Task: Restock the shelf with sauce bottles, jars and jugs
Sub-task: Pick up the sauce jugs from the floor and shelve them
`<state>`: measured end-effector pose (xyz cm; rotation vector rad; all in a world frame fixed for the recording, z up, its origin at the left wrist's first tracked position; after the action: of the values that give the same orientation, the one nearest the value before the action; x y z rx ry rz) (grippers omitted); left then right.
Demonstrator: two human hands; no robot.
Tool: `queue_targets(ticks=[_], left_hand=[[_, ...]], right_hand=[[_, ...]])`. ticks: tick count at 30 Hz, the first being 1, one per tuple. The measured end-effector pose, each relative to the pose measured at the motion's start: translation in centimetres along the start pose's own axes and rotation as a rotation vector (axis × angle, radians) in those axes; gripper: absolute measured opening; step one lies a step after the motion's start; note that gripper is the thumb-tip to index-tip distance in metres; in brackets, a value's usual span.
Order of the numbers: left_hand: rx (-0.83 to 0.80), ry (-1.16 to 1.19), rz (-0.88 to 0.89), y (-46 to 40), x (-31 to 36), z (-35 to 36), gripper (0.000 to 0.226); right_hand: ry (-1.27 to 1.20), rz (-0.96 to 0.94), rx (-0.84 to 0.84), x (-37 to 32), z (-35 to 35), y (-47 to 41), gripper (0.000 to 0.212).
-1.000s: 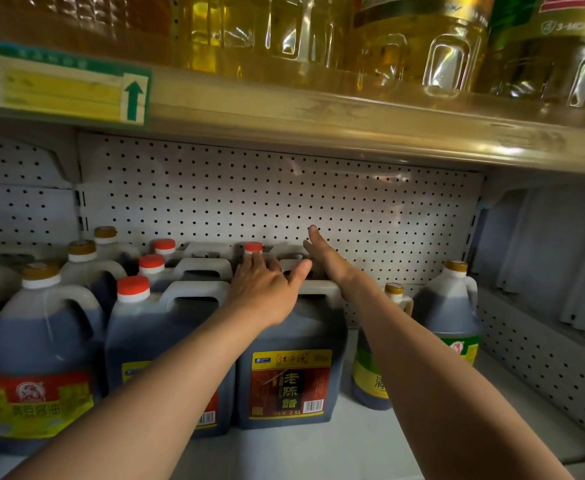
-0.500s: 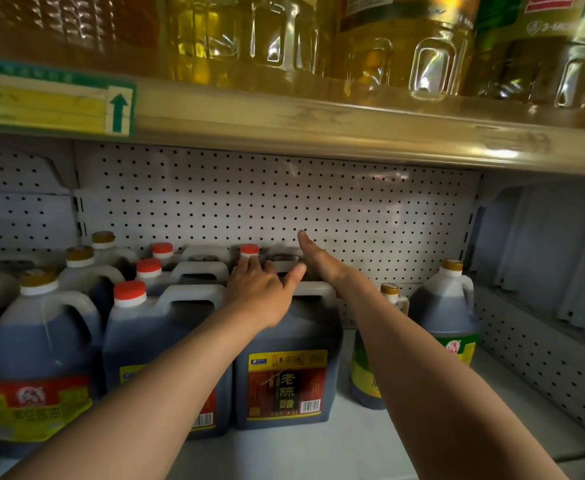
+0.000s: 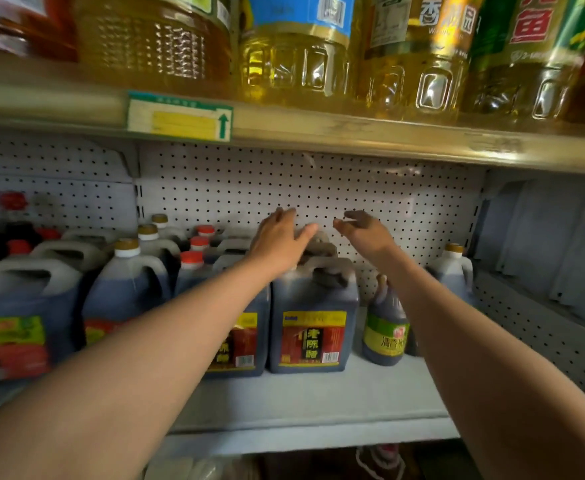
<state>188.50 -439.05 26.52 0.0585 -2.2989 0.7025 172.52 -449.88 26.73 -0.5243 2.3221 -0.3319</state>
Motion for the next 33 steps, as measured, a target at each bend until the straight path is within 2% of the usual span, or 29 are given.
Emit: queue_targets(ticks=[3,8,12,18,23,26,33], left_hand=[[0.111,0.062,-0.046,1.9,-0.8,-3.0,0.07],[0.17,0.131,-0.153,6.4,-4.6,-8.3,0.068],[0.176,0.125,-0.183,11.5,-7.8,-11.3,0.063],[0.081,0.046,-0.275,20.4,-14.8,-14.7,0.066],[0.041,0.003,-0.349,28.4,-20.9,-16.8,0.065],[-0.001,-0.019,-0.441,32.7,-23.5,-17.4,0.061],[-0.059,0.015,-0.527,40.0,-27.7,-15.8,0.061]], right_hand=[[0.077,-0.037,0.04,-1.7,-0.6,2.6,0.052],[0.119,-0.091,0.018,-5.4,0.8,7.7,0.044],[0.344,-0.208,0.041,-8.9,3.2,12.9,0.044],[0.493,-0.286,-0.162,-13.4,10.0,21.3,0.057],[0.471,-0.295,-0.295,-15.7,16.6,28.3,0.06],[0.471,-0.294,-0.402,-16.0,20.4,31.8,0.06],[0.504,-0.248,-0.557,-14.5,27.1,38.3,0.065]])
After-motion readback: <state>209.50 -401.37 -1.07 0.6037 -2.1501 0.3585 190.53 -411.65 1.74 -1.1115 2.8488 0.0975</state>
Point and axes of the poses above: each hand's wrist, its own y-axis away from the middle knuckle, its own z-axis out of the palm, x = y × z, the point moved 1 cm from there along -y, towards the middle knuckle, and after that the axes turned 14 degrees about y, right-handed, at the moved point
